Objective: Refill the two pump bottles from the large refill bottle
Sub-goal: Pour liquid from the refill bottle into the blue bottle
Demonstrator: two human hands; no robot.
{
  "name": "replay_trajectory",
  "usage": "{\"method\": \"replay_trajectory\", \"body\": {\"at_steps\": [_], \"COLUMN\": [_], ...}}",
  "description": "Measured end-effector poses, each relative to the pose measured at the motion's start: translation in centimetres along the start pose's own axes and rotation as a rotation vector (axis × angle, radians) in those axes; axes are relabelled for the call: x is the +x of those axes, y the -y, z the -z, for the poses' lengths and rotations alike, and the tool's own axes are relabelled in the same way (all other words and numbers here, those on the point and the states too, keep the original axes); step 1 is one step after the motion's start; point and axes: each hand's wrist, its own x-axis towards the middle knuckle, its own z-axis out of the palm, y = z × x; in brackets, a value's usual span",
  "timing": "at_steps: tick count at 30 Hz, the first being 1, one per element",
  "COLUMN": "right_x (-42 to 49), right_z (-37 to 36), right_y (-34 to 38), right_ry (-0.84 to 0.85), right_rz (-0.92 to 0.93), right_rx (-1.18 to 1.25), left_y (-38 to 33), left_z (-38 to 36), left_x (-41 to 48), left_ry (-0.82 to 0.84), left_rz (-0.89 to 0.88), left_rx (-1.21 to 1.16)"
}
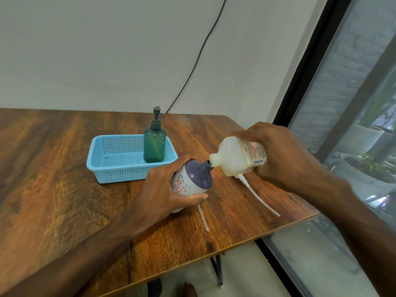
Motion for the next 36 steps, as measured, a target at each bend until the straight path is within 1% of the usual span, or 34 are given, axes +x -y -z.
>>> {"method": "replay_trajectory", "body": {"at_steps": [10,36], "right_x": [0.0,0.1], "right_z": [0.3,1.4], "right_y": [0.3,1.4], "right_ry": [0.005,0.039], "right_rz": [-0.003,-0.007], "right_rx": [-0.015,-0.067], "left_y": [0.7,0.3], "left_z": [-0.2,-0.1], "left_x": [0.1,0.1], "left_ry": [0.025,0.011], "left_rz": [0.009,0.03], "left_rx": [0.022,-0.018]}}
